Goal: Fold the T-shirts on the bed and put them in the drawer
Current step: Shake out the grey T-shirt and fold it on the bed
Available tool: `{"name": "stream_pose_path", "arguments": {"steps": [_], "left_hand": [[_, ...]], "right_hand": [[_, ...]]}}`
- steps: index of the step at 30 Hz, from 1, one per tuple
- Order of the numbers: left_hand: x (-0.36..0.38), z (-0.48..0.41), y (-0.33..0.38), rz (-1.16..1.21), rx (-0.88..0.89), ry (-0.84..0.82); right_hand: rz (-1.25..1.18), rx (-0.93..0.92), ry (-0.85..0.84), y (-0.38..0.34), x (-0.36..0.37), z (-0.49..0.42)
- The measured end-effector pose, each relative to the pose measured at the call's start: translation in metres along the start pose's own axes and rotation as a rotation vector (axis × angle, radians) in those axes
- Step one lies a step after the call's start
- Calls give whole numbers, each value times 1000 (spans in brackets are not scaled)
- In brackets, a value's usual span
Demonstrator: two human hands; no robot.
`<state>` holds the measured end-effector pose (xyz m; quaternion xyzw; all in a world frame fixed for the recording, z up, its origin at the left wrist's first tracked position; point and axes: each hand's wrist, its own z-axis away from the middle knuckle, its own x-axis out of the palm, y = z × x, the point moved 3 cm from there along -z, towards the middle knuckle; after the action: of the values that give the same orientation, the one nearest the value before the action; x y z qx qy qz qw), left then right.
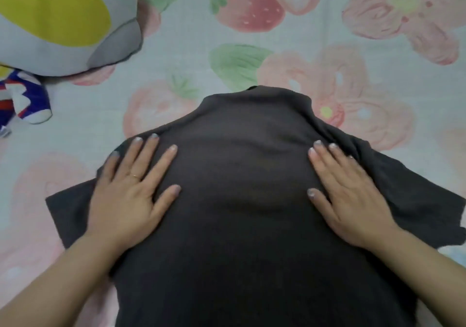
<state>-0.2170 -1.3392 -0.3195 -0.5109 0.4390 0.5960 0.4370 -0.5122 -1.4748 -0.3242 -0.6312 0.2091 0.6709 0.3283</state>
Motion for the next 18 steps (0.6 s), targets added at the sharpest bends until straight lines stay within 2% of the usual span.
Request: {"name": "stream_pose_path", "arguments": {"steps": [2, 5, 7, 9, 11, 15, 18], "left_hand": [[-6, 8, -45, 30, -269, 39], [-18, 19, -81, 245, -454, 97], [-24, 21, -74, 267, -443, 132], [-25, 19, -62, 249, -423, 129], [-24, 19, -64, 235, -489, 143], [-27, 22, -91, 253, -644, 218], [-41, 29, -69, 87, -569, 315]], "right_hand": [[-12, 173, -5, 38, -7, 8], [-97, 412, 92, 78, -22, 23], [-67, 592, 155, 93, -32, 32], [10, 638, 71, 95, -34, 40], [25, 647, 41, 97, -34, 47], [81, 705, 157, 121, -42, 43], [93, 755, 283, 107, -52, 34]]}}
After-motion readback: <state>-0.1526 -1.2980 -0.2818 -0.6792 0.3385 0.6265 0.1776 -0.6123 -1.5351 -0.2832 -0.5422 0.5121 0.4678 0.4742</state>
